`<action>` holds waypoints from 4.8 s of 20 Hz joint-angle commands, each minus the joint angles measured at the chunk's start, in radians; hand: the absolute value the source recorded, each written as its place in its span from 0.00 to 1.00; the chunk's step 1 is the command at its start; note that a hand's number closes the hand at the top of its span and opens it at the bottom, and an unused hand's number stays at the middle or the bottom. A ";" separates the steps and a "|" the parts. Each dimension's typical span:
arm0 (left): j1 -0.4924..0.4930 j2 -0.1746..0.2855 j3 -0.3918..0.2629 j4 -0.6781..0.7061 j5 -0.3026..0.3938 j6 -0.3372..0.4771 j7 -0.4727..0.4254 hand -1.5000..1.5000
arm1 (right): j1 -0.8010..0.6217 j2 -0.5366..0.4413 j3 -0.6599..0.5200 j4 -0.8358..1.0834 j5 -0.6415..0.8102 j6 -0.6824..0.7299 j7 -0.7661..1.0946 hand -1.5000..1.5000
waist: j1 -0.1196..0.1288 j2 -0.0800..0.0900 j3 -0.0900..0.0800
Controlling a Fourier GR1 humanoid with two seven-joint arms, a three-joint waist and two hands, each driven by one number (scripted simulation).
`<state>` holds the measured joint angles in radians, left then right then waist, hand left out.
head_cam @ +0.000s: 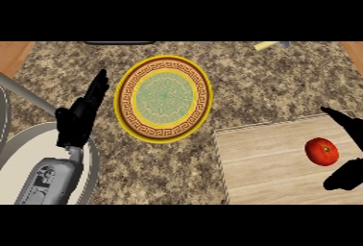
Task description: Pick the tomato from the tray and place it in the plate
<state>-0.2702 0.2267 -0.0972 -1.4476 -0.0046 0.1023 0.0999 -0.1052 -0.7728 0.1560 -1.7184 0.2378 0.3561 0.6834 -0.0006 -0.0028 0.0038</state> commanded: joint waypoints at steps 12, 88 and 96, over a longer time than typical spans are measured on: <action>0.015 -0.015 0.052 0.002 -0.038 0.001 0.033 0.50 | 0.049 0.120 -0.016 0.146 0.209 -0.023 -0.196 1.00 | -0.001 0.002 -0.004; -0.013 -0.046 0.059 0.047 -0.068 -0.058 -0.009 0.50 | -0.880 0.773 0.255 0.990 -0.091 -0.908 -0.500 0.00 | 0.070 0.016 -0.003; -0.007 -0.031 0.091 0.050 -0.058 -0.055 0.007 0.50 | -0.778 0.740 0.096 0.958 -0.167 -1.004 -0.629 0.00 | 0.008 0.006 -0.003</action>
<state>-0.2867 0.1599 -0.0556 -1.4180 -0.0759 0.0557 0.1098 -0.9344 -0.0164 0.3248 -0.7448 0.1045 -0.6106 0.1303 0.0272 0.0049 0.0019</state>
